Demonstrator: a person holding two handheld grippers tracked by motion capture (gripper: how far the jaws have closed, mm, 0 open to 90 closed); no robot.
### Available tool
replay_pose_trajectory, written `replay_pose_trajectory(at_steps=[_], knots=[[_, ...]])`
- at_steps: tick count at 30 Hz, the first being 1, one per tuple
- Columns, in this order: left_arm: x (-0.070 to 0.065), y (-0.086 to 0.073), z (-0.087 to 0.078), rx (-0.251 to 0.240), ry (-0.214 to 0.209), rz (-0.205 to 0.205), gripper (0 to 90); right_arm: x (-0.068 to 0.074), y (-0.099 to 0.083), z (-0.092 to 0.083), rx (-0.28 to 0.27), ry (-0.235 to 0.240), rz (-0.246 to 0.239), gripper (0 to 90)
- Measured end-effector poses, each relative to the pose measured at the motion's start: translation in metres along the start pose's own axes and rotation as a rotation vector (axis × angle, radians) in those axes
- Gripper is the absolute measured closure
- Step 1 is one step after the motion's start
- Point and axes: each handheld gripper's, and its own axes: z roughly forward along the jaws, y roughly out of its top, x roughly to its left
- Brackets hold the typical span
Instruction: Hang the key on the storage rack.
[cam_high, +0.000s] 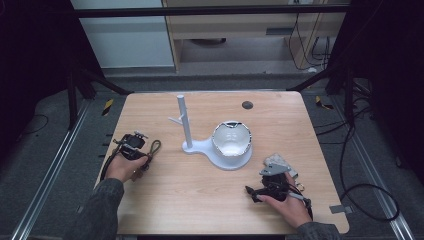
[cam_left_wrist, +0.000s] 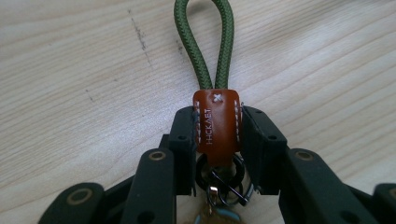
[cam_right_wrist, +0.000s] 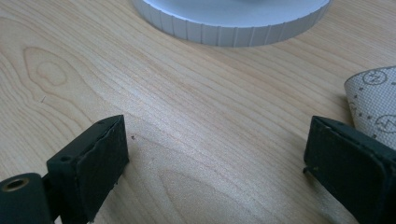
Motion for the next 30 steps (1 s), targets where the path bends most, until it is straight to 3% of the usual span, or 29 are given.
replay_pose_trajectory(at_steps=[2,3,4,7,8,9,11,15,21,30], knots=[[0.000,-0.003,-0.004,-0.023,-0.002,0.000,65.8,0.000,0.000,0.000,0.000,0.001,-0.001,6.3],[-0.001,-0.011,-0.013,-0.083,-0.013,-0.002,65.8,0.000,0.000,0.000,0.000,0.000,-0.001,6.3],[-0.001,-0.011,-0.013,-0.083,-0.013,-0.002,65.8,0.000,0.000,0.000,0.000,0.000,-0.001,6.3],[-0.005,-0.023,-0.027,-0.167,-0.025,0.000,65.8,0.000,0.000,0.000,0.000,0.001,-0.001,6.3],[-0.009,-0.031,-0.035,-0.216,-0.030,0.012,65.8,0.000,0.000,0.000,0.000,0.001,0.000,6.3],[-0.009,-0.031,-0.035,-0.216,-0.030,0.012,65.9,0.000,0.000,0.000,0.000,0.001,0.000,6.3],[-0.019,-0.040,-0.048,-0.288,-0.024,0.036,65.9,0.000,0.000,0.000,0.000,0.000,0.000,6.2],[-0.032,-0.046,-0.061,-0.374,-0.025,0.056,65.9,0.000,0.000,0.000,0.001,-0.001,-0.001,6.1],[-0.045,-0.043,-0.074,-0.445,-0.035,0.075,65.9,0.000,0.000,0.000,0.001,-0.001,-0.001,6.1],[-0.063,-0.034,-0.083,-0.499,-0.050,0.103,66.0,0.000,0.000,0.000,0.001,0.000,-0.001,6.0]])
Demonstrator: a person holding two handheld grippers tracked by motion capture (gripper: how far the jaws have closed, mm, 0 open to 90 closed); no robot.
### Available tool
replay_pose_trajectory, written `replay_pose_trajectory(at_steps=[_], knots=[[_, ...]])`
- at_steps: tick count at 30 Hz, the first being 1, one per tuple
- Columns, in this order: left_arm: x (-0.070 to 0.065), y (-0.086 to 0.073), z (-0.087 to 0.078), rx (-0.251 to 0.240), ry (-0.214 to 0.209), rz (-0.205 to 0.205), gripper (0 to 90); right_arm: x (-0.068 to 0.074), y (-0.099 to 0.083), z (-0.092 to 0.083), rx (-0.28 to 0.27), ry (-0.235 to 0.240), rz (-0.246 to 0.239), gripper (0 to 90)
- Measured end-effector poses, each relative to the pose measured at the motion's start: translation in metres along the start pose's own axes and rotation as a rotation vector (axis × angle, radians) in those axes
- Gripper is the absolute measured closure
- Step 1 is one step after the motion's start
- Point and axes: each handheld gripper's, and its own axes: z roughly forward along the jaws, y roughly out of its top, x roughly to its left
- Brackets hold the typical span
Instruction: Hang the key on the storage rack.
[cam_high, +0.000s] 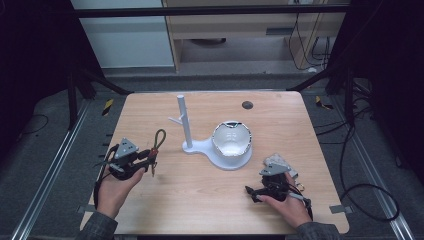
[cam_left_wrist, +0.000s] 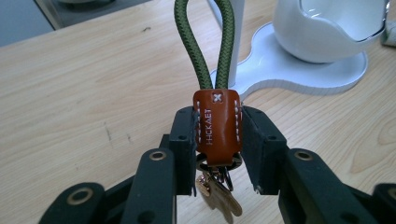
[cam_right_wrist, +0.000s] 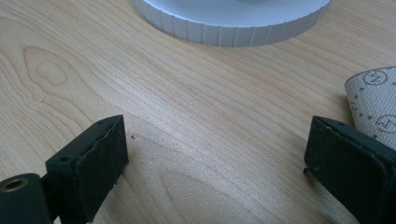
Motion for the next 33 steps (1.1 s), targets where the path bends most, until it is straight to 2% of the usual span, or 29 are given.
replay_pose_trajectory(at_steps=[6,12,24,33], knots=[[-0.012,0.010,-0.004,-0.027,-0.018,0.029,66.0,0.000,0.000,0.000,0.000,0.000,0.000,6.1],[-0.019,0.018,-0.008,-0.053,-0.041,0.032,66.0,0.000,0.000,0.000,0.000,-0.002,0.000,6.1],[-0.032,0.036,-0.012,-0.095,-0.051,0.060,66.0,0.000,0.000,0.000,0.000,-0.001,0.000,6.0],[-0.036,0.050,-0.008,-0.106,-0.051,0.072,65.9,0.000,0.000,0.000,-0.001,-0.001,0.000,6.0]])
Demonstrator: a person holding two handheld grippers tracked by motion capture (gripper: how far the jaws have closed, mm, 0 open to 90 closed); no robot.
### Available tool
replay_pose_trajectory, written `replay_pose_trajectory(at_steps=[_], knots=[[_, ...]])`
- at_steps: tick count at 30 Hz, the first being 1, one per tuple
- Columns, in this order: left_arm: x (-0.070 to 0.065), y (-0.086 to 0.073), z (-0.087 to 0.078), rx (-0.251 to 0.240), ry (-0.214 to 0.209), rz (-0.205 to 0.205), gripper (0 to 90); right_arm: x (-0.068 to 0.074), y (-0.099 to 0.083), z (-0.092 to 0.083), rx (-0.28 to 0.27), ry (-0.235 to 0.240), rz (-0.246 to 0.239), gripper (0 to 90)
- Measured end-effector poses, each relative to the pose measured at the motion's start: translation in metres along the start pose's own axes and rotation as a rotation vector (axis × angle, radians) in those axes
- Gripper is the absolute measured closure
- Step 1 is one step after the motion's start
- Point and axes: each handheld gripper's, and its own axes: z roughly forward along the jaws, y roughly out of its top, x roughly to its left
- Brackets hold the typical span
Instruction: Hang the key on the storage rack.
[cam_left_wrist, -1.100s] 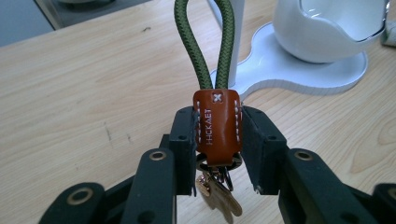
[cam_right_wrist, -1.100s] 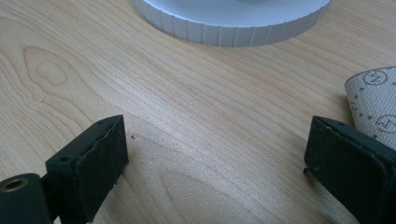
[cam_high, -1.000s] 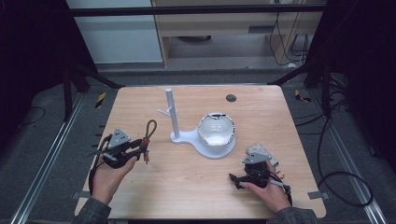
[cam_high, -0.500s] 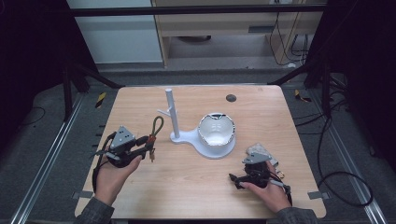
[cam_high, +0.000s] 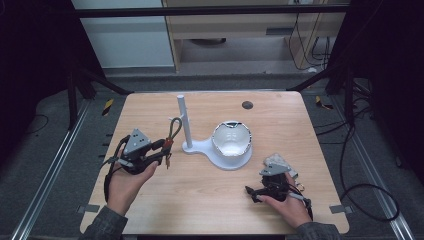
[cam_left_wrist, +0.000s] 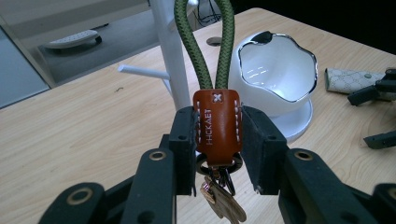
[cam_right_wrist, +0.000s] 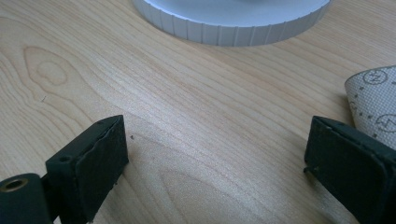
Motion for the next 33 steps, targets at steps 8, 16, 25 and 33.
replay_pose_trajectory(at_steps=[8,16,25,33], knots=[[0.000,0.007,0.014,0.006,0.012,-0.005,65.9,0.000,0.000,0.000,-0.001,-0.001,-0.007,6.0],[0.009,0.004,0.030,0.030,0.028,-0.035,65.8,0.000,-0.001,-0.001,-0.001,0.001,-0.009,6.0],[0.012,-0.002,0.048,0.043,0.027,-0.057,65.7,0.000,-0.001,-0.001,0.002,0.004,-0.008,6.0],[0.011,-0.008,0.062,0.045,0.045,-0.061,65.6,0.000,-0.001,-0.001,0.003,0.004,-0.007,6.0]])
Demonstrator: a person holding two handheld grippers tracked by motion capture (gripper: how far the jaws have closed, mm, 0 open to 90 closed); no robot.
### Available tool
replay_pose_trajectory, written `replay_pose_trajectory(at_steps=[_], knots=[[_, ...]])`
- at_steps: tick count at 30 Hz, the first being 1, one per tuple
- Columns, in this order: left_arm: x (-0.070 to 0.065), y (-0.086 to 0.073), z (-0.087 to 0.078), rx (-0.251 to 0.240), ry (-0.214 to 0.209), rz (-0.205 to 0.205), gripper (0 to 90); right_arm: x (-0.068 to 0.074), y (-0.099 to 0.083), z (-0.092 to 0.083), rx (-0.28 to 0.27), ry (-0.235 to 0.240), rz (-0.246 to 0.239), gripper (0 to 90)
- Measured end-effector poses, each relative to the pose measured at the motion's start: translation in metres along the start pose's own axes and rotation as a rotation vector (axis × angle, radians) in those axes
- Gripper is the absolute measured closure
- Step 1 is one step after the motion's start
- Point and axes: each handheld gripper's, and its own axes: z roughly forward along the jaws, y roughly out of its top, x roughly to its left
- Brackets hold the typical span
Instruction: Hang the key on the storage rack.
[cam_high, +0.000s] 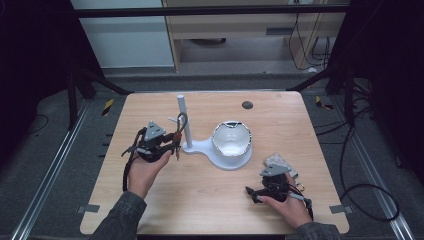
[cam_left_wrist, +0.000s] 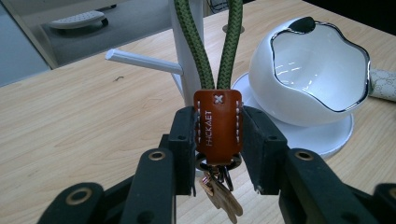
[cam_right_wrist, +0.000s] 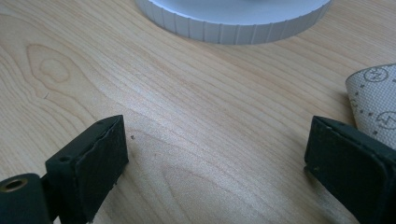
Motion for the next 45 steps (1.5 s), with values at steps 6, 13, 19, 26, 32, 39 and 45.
replay_pose_trajectory(at_steps=[6,13,19,26,32,39,45], knots=[[-0.001,-0.003,0.009,-0.006,0.007,-0.009,65.4,0.000,0.000,0.000,0.000,0.000,0.000,5.9],[-0.002,-0.005,0.021,-0.019,0.021,-0.016,65.1,0.000,0.000,0.000,-0.003,0.000,0.001,5.9],[-0.003,-0.005,0.026,-0.031,0.025,-0.022,65.1,0.000,0.000,0.000,-0.003,0.000,0.002,5.9],[-0.002,-0.006,0.028,-0.034,0.029,-0.028,65.1,0.000,-0.001,0.000,-0.003,0.000,0.001,5.9],[-0.002,-0.006,0.030,-0.034,0.026,-0.024,65.1,0.000,-0.001,0.000,-0.003,0.000,0.001,5.9],[-0.001,-0.006,0.034,-0.040,0.026,-0.032,64.8,0.000,-0.001,0.000,-0.003,-0.001,0.004,5.9],[-0.001,-0.006,0.038,-0.041,0.025,-0.031,64.9,0.000,-0.001,0.000,-0.003,-0.003,0.001,5.9]])
